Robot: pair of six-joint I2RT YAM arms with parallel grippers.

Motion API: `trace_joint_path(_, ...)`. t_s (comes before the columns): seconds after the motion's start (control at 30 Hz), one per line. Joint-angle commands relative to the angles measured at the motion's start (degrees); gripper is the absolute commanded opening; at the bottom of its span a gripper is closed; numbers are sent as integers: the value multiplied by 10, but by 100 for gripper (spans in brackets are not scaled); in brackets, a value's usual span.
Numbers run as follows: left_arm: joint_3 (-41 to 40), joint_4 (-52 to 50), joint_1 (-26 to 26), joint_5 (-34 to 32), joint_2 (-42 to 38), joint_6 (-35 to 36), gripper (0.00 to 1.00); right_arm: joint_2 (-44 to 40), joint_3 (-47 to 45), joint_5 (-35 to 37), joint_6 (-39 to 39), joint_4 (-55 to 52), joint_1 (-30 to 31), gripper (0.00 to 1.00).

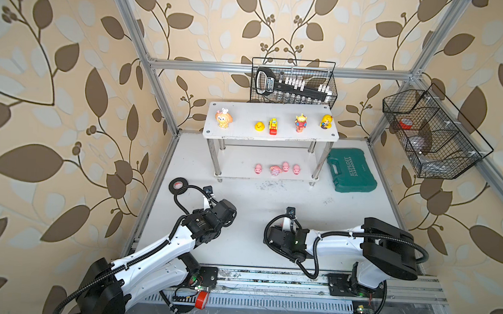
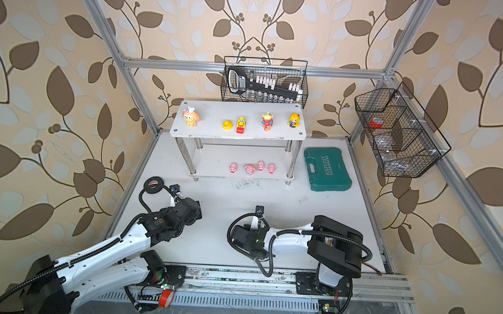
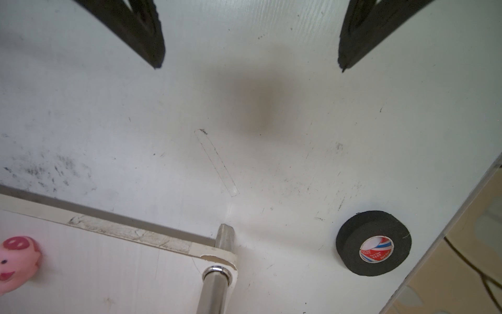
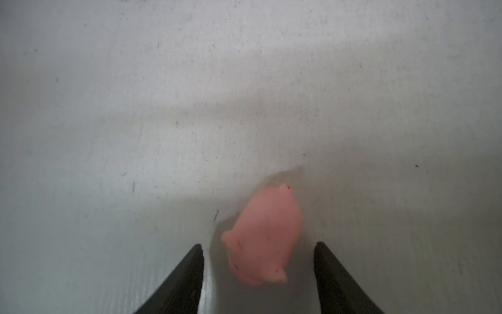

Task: Organize plastic toys on shelves
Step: Pick up the plastic toy at the center of the board.

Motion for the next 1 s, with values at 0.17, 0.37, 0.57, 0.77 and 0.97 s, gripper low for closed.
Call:
trace_joint_path(0.17,10,4,1,-7,-5,-1,99,30,18,-17,0,10,-21,52)
trace_joint_path(0.37,9,5,1,-7,-7,-1,99,47,22,-25,-4,15,-22,46)
trace_joint_path(0.57,9,3,1,-9,-6,-3,99,48,21,-23,-6,15,-22,41)
trace_joint_path(0.77,9,1,1,-12,-7,-6,99,50,14,-21,-6,16,-22,32)
trace_joint_path(0.97,9,-2,1,-14,-7,-7,99,49,11,-17,-14,17,-22,27)
